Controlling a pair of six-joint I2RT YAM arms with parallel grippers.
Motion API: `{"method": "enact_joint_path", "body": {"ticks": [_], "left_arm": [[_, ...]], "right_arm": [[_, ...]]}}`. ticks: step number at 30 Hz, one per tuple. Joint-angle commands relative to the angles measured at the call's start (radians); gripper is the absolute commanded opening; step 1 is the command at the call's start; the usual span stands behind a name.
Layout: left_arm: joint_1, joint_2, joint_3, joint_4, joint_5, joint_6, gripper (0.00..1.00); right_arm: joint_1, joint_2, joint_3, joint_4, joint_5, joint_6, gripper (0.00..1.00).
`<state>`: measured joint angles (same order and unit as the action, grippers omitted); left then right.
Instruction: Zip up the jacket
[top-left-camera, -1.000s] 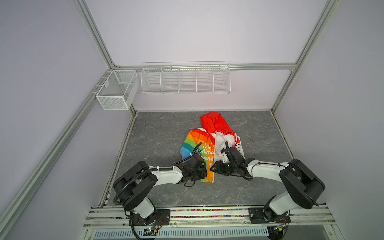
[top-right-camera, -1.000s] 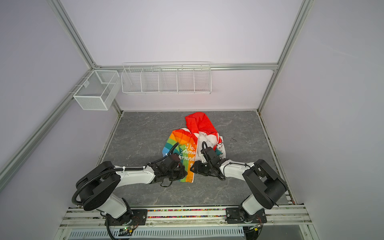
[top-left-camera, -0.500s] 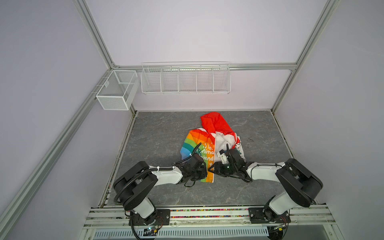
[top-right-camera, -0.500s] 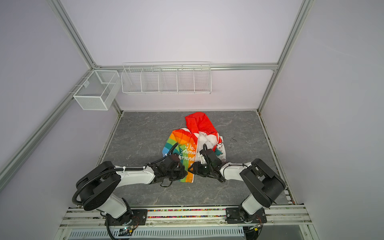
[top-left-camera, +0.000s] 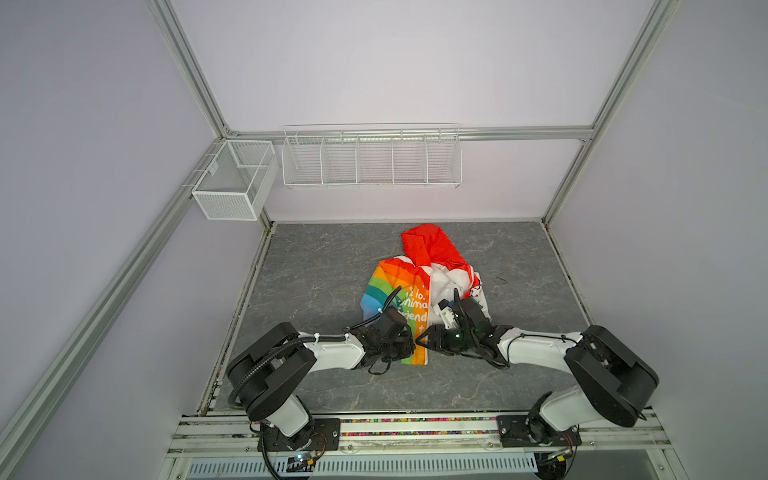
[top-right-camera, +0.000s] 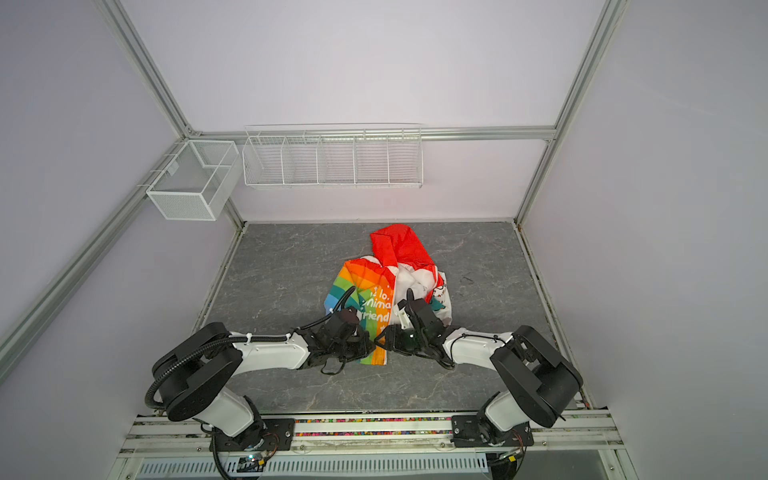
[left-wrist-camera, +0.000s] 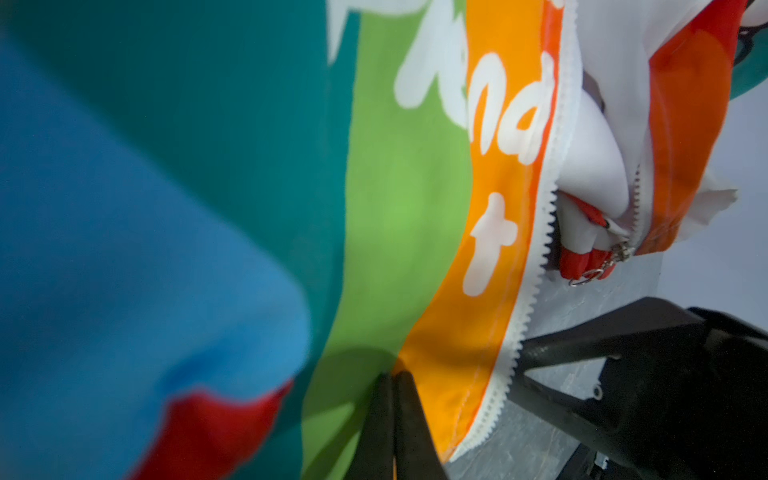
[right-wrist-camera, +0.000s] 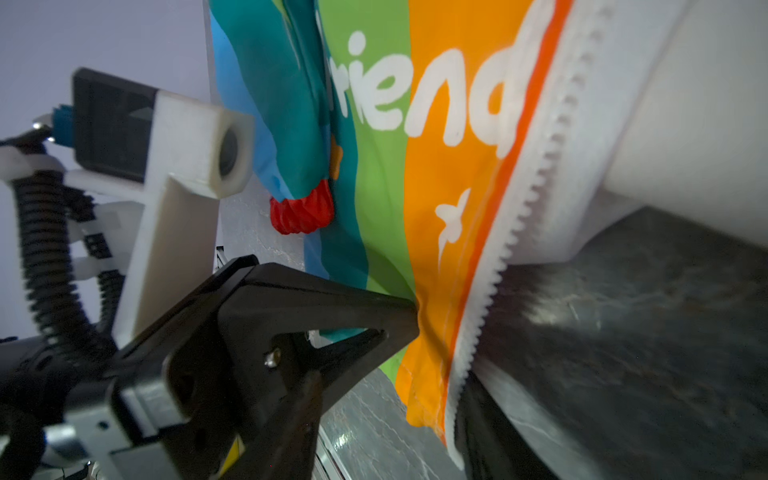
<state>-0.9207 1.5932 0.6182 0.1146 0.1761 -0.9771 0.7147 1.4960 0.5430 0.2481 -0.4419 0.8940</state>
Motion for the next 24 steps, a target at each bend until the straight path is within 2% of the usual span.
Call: {"method": "enact_joint_path", "body": {"ticks": [1,15,24], "left_arm": [[0.005,-0.002,-0.016,-0.019,-0.019,-0.015,0.00],[0.005,-0.008,-0.012,-0.038,-0.028,-0.017,0.00],[0.005,0.005,-0.011,-0.024,-0.018,-0.019,0.00]], "right_arm": [[0.007,-0.012,-0.006,-0.017,-0.003,0.006,0.55],[0.005,-0.004,-0.005,-0.009,0.002,0.007,0.54],[0.011,0.007,-0.068,0.032,-0.007,0.014,0.49]]}}
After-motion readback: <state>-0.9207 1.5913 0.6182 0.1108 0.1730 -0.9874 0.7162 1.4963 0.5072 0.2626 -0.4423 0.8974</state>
